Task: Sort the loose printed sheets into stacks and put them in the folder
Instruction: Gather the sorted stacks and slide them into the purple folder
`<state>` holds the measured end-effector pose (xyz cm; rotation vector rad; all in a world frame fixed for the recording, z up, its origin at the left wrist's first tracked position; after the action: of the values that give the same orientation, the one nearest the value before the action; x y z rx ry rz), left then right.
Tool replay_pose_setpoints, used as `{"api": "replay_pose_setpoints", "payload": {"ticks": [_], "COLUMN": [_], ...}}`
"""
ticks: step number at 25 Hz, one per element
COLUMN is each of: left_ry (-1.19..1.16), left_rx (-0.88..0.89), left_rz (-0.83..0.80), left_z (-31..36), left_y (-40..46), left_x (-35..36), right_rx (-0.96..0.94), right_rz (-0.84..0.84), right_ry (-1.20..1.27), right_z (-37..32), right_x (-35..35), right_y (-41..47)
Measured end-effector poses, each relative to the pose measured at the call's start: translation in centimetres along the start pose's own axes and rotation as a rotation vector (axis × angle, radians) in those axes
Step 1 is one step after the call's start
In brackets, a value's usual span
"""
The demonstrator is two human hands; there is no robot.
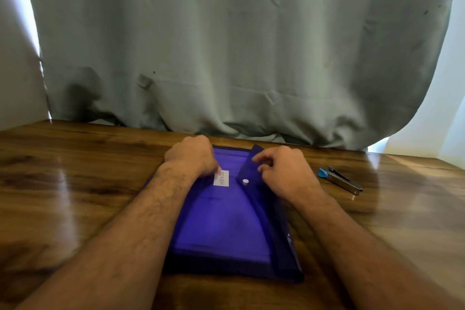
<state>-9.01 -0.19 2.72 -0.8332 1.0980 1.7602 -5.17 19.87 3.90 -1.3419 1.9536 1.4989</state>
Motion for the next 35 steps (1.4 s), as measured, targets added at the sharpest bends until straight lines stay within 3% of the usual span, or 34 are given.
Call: {"api": "replay_pose_setpoints", "payload": {"ticks": [2,4,7,10,12,14,18,21,23,25,29,31,33,35], "left_ry": [0.035,0.052,-0.073,-0.662,-1.010,-1.187,-1.562,-1.711,-1.711,-1.708,-1.665,-1.426,-0.993,-0.511], "left_rx": [-0.116,-0.229,-0.322,-0.498,-0.617,-0.646,-0.621,-0.670,-0.716,-0.756,-0.782,-0.783,-0.737,-0.500], "left_rz": [0.043,-0.013,-0.064,-0.078,-0.203,-0.215,0.039,0.302,0.403,0.478,0.559,0.638,0.740,0.852], "left_z": [-2.1,-4.1,-6.0,-7.7,-7.7,-7.4,-6.4,-6.4,-6.3,-6.2,-6.4,-8.0,-9.9,-9.8], "left_y": [0.1,-0.1,0.0,-0.1,-1.2,-1.4,-1.0,-1.6,-2.5,-3.5,-5.3,-6.4,-7.7,-7.9], "left_x": [-0.8,-0.6,-0.5,-0.6,-0.3,-0.8,-2.8,-3.1,-2.9,-2.4,-2.4,-3.7,-5.9,-8.1], "right_rx": [0.142,0.289,0.461,0.472,0.541,0.593,0.648,0.645,0.651,0.669,0.747,0.800,0.838,0.848], "right_rz": [-0.032,-0.141,-0.217,-0.202,-0.174,-0.201,-0.384,-0.320,-0.126,-0.042,-0.065,-0.039,-0.080,-0.139], "right_ry": [-0.061,-0.078,0.084,0.206,0.499,0.756,1.023,1.330,1.571,1.640,1.350,1.177,1.032,0.914], "right_z": [1.8,3.4,4.7,5.4,5.2,5.2,6.6,7.0,7.1,7.0,7.2,8.6,9.8,10.8], "right_x": [-0.3,0.4,1.0,0.9,1.0,0.7,-1.6,-2.5,-3.2,-3.3,-2.1,-1.8,-1.5,-1.1], "right_y": [-0.1,-0.7,-0.9,-0.6,-1.0,-1.0,-0.9,-0.5,0.4,0.6,0.0,-0.1,-0.6,-1.1]}}
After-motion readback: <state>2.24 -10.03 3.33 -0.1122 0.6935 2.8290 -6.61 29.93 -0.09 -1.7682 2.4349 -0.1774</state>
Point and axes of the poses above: each hand's wrist, its own y-axis towards the middle knuckle, its own x-axis out of the palm, z = x × y, the point moved 8 cm from there along y, towards the middle knuckle, and after that the axes turned 10 degrees about z, right-handed, at the moved point
